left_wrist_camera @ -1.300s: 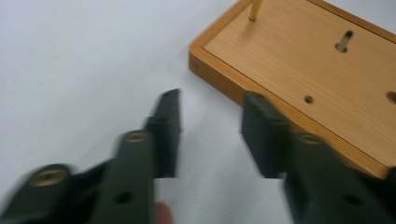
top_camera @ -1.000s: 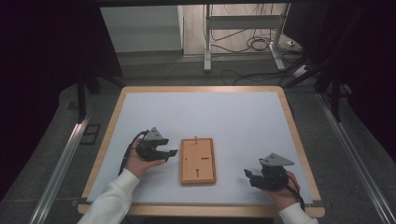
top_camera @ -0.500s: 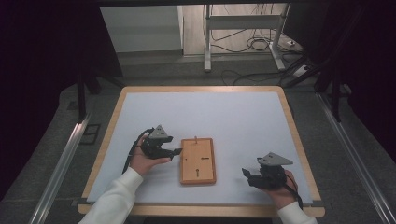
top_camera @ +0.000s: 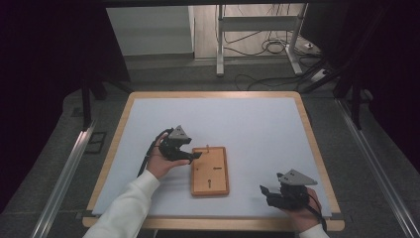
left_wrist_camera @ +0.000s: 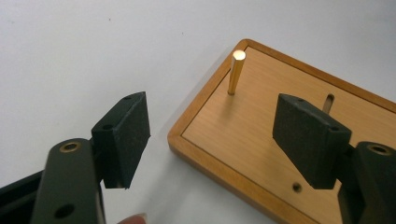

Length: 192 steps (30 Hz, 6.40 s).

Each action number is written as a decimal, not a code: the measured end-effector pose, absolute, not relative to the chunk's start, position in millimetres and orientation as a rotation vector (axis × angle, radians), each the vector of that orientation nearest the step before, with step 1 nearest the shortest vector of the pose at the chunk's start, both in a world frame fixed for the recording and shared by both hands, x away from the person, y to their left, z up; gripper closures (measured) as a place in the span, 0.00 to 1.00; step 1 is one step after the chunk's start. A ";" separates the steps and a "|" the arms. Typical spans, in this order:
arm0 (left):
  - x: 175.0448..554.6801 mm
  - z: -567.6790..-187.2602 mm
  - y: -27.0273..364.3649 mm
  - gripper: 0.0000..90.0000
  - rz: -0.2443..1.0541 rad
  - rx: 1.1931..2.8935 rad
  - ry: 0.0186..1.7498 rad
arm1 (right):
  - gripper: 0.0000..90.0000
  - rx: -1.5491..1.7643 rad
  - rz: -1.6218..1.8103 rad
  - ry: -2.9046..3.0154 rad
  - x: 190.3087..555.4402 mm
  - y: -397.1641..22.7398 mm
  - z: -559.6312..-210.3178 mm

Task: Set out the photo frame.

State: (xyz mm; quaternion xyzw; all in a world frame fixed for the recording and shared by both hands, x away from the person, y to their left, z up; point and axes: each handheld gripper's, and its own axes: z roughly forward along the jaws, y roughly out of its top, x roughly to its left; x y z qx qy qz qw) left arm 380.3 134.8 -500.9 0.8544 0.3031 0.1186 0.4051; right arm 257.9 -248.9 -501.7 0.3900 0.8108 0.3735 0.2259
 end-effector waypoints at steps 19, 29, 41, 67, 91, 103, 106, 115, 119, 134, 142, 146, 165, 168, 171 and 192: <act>395.3 -506.0 102.5 0.39 0.243 2.183 0.692 | 0.27 1.061 1.044 2.279 266.3 -239.3 -503.8; 401.2 -511.8 91.8 0.63 0.251 2.196 0.728 | 0.27 1.052 1.051 2.281 268.2 -238.2 -503.6; 405.5 -518.3 87.9 0.93 0.215 2.189 0.731 | 0.27 1.042 1.050 2.286 268.2 -237.0 -503.4; 411.6 -517.1 91.7 0.93 0.120 2.189 0.760 | 0.21 0.925 1.106 2.353 260.5 -214.2 -501.9; 424.5 -515.3 96.0 0.93 0.003 2.195 0.763 | 0.11 0.656 0.982 2.449 259.9 -145.2 -511.9; 430.1 -515.9 98.5 0.93 -0.051 2.183 0.770 | 0.10 0.532 0.801 2.406 263.7 -109.6 -527.5; 431.0 -515.8 98.6 0.93 -0.059 2.184 0.771 | 0.11 0.511 0.779 2.385 263.9 -105.6 -529.0; 429.7 -515.4 97.7 0.93 -0.029 2.178 0.789 | 0.16 0.412 0.762 2.301 258.9 -97.1 -526.5; 429.9 -514.4 96.9 0.94 -0.006 2.181 0.797 | 0.23 0.399 0.797 2.278 258.4 -96.0 -517.8; 432.8 -514.5 98.7 0.89 0.013 2.171 0.804 | 0.40 0.354 0.824 2.270 266.1 -96.1 -502.7; 422.8 -508.2 126.3 0.68 0.084 2.089 0.835 | 0.41 0.338 0.814 2.274 264.9 -95.0 -505.0; 409.5 -509.5 142.9 0.61 0.127 2.086 0.843 | 0.43 0.352 0.832 2.254 265.4 -97.4 -501.1; 364.9 -520.7 205.7 0.55 0.112 2.024 0.888 | 0.49 0.377 0.835 2.210 272.2 -101.2 -491.3; 364.6 -523.3 205.3 0.55 0.106 2.042 0.885 | 0.49 0.392 0.845 2.210 273.7 -101.4 -489.8; 364.2 -524.7 204.4 0.55 0.109 2.052 0.882 | 0.49 0.385 0.835 2.210 273.7 -100.8 -490.3; 348.9 -523.6 209.9 0.42 0.201 2.081 0.916 | 0.54 0.368 0.804 2.249 285.8 -96.0 -475.2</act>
